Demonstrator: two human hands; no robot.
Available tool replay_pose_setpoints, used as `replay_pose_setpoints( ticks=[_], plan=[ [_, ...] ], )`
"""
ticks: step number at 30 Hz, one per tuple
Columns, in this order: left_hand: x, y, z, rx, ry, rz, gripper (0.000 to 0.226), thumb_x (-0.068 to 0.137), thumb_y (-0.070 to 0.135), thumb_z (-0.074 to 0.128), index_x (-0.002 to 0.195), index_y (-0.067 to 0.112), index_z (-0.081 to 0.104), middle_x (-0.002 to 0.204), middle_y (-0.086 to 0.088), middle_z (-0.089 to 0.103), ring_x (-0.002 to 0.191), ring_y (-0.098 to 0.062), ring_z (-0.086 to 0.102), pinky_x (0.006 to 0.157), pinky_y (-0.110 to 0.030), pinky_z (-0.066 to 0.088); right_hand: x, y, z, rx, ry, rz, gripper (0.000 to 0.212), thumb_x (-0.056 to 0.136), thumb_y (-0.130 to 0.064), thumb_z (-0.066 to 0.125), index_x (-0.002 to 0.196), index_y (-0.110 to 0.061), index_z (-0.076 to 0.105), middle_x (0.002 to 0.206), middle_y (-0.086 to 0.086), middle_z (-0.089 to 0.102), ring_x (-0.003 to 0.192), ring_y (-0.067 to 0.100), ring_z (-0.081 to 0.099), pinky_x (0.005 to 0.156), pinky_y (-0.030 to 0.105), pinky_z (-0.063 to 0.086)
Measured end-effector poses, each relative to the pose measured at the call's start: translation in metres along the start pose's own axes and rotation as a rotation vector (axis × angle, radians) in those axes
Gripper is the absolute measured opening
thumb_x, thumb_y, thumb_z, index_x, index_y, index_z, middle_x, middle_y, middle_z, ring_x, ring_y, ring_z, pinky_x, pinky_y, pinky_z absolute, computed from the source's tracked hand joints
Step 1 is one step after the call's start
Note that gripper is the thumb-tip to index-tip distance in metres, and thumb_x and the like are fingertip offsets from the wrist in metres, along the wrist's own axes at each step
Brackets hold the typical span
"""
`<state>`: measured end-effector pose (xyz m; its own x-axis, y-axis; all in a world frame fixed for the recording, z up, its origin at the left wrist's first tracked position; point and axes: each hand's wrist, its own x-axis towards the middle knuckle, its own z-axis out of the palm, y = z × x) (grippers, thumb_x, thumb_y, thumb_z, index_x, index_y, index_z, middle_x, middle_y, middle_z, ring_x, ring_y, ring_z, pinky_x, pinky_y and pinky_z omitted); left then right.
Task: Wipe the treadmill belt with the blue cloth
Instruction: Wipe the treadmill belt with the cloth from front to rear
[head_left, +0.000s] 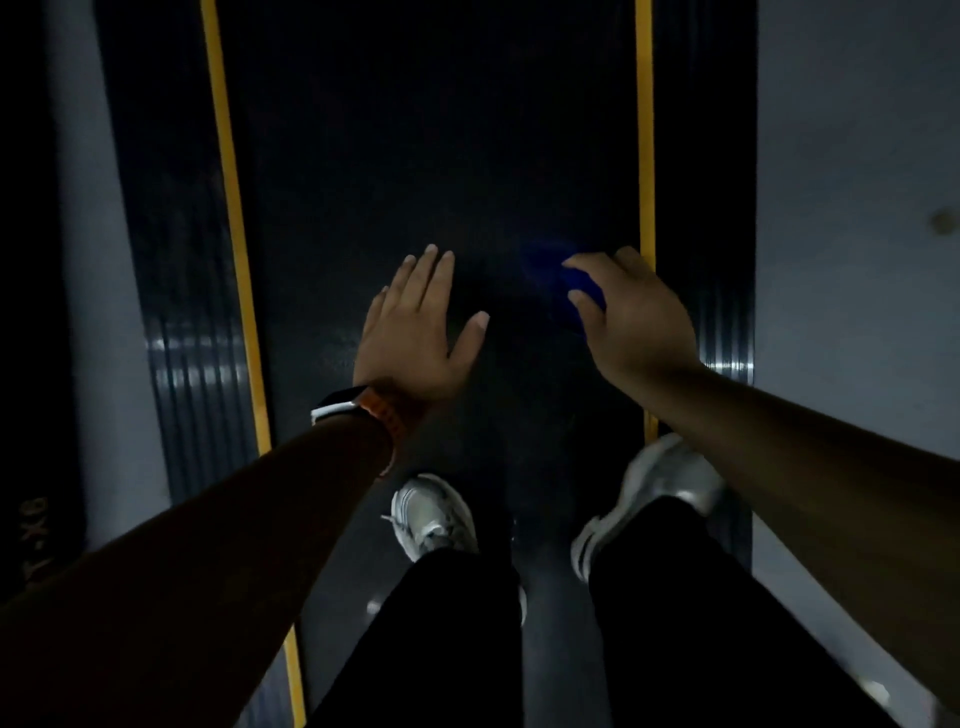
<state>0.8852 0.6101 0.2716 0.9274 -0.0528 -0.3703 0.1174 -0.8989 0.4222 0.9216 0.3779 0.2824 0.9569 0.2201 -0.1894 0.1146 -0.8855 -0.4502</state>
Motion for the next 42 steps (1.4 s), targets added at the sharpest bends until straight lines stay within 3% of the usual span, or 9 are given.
replay_pose_setpoints(
  ticks=[17,25,33,39,42],
  plan=[
    [-0.117,0.046,-0.076,0.11,-0.009,-0.046,0.082,0.097,0.066,0.022,0.164,0.019,0.018,0.172,-0.002,0.014,0.159,-0.023,0.011,0.126,-0.049,0.017,-0.072,-0.03,-0.11,0.061,-0.121,0.019,0.037,0.101,-0.029,0.046,0.137,-0.022,0.049,0.123,0.009,0.051,0.099,0.026,0.058,0.078,0.038,0.052],
    [-0.126,0.063,-0.082,0.092,0.005,-0.023,0.08,0.1,0.065,0.025,0.165,0.02,0.014,0.173,-0.001,0.009,0.159,-0.021,0.005,0.126,-0.045,0.01,-0.101,-0.018,-0.124,0.061,-0.098,-0.003,0.035,0.1,-0.026,0.049,0.135,-0.021,0.052,0.118,0.009,0.053,0.094,0.025,0.058,0.073,0.029,0.043],
    [-0.124,0.011,0.003,0.174,-0.048,-0.015,0.079,0.101,0.063,0.029,0.165,0.023,0.007,0.173,0.002,0.0,0.159,-0.018,-0.003,0.128,-0.046,0.006,-0.113,0.004,-0.06,-0.033,-0.101,-0.017,0.035,0.1,-0.029,0.048,0.135,-0.025,0.05,0.118,0.005,0.053,0.094,0.02,0.058,0.073,0.028,0.045],
    [-0.133,-0.044,0.088,0.205,-0.002,0.118,0.078,0.102,0.064,0.025,0.165,0.022,0.008,0.174,0.001,0.001,0.16,-0.019,-0.003,0.129,-0.049,0.011,-0.137,0.006,0.023,-0.011,0.052,-0.039,0.033,0.1,-0.03,0.05,0.133,-0.025,0.052,0.116,0.003,0.052,0.093,0.019,0.058,0.075,0.033,0.051],
    [-0.132,-0.078,0.137,0.188,0.062,0.079,0.078,0.1,0.065,0.021,0.165,0.022,0.013,0.173,0.0,0.005,0.16,-0.021,0.001,0.128,-0.05,0.013,-0.145,0.013,0.084,-0.005,0.115,-0.07,0.034,0.1,-0.029,0.051,0.133,-0.024,0.052,0.115,0.003,0.052,0.09,0.019,0.058,0.073,0.033,0.051]
  ],
)
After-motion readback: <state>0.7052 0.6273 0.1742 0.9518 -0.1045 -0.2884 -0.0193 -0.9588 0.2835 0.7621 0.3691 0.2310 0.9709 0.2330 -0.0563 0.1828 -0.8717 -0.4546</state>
